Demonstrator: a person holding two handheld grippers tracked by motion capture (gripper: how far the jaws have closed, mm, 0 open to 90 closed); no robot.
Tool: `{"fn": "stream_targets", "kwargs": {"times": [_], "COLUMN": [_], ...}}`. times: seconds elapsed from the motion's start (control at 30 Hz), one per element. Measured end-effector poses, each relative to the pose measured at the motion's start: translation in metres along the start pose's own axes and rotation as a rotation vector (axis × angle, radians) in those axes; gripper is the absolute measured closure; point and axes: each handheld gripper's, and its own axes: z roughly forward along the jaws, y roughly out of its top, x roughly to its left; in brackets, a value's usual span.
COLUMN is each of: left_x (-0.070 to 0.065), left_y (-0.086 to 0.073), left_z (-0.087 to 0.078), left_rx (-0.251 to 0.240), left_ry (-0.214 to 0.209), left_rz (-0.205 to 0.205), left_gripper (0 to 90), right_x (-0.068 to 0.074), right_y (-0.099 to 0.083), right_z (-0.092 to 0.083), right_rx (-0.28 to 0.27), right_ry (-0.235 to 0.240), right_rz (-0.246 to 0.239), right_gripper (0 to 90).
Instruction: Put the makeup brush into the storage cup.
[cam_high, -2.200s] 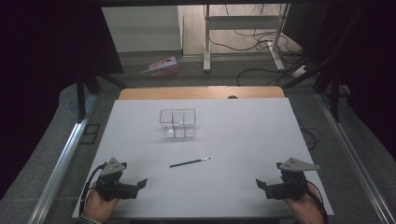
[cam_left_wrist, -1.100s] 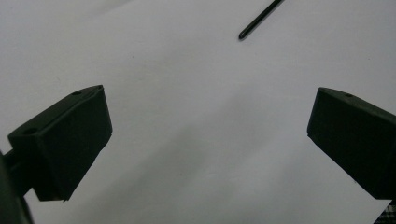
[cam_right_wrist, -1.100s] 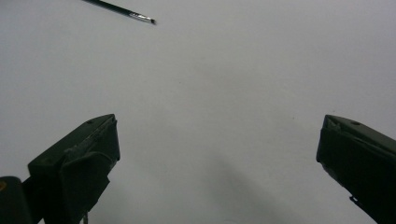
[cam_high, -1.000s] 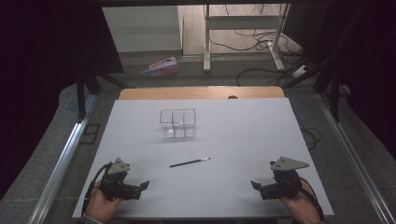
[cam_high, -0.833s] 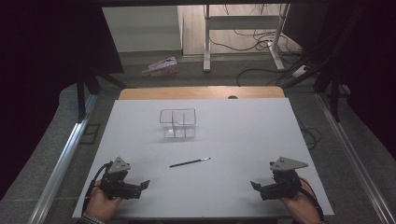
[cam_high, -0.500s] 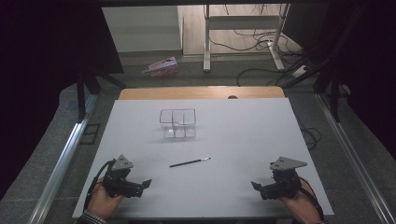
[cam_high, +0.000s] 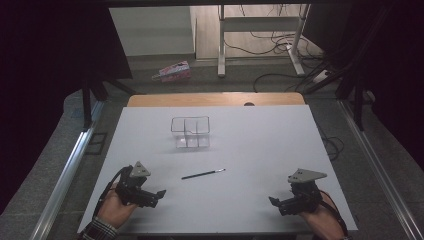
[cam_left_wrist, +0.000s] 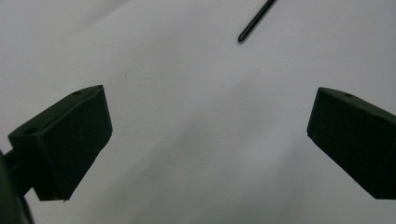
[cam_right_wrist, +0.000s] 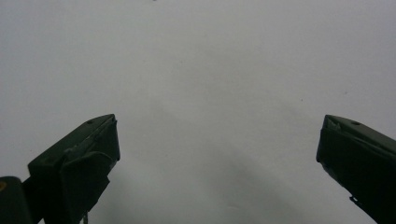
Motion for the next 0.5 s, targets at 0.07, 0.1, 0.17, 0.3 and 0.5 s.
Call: {"fn": "stream_targets", "kwargs": {"times": [0.07, 0.1, 0.17, 0.3, 0.5], "left_x": [0.0, 0.0, 0.001, 0.0, -0.001], "left_y": [0.002, 0.006, 0.009, 0.016, 0.023], "left_z": [0.001, 0.002, 0.004, 0.008, 0.012], "left_rx": [0.002, 0.008, 0.022, 0.044, 0.053], "left_ry": [0.0, -0.007, -0.004, -0.009, -0.019], "left_rz": [0.005, 0.012, 0.023, 0.042, 0.056], "left_gripper": [0.7, 0.8, 0.9, 1.0, 1.3], "right_x": [0.0, 0.0, 0.0, 0.0, 0.001], "right_y": [0.0, 0.0, 0.0, 0.0, -0.001], "right_z": [0.0, 0.0, 0.0, 0.001, 0.002], "right_rx": [0.002, 0.001, 0.008, 0.025, 0.038], "right_ry": [-0.002, -0.001, -0.004, -0.014, -0.029], "right_rz": [0.003, 0.007, 0.005, -0.006, -0.017], "right_gripper": [0.0, 0.0, 0.0, 0.0, 0.0]}}
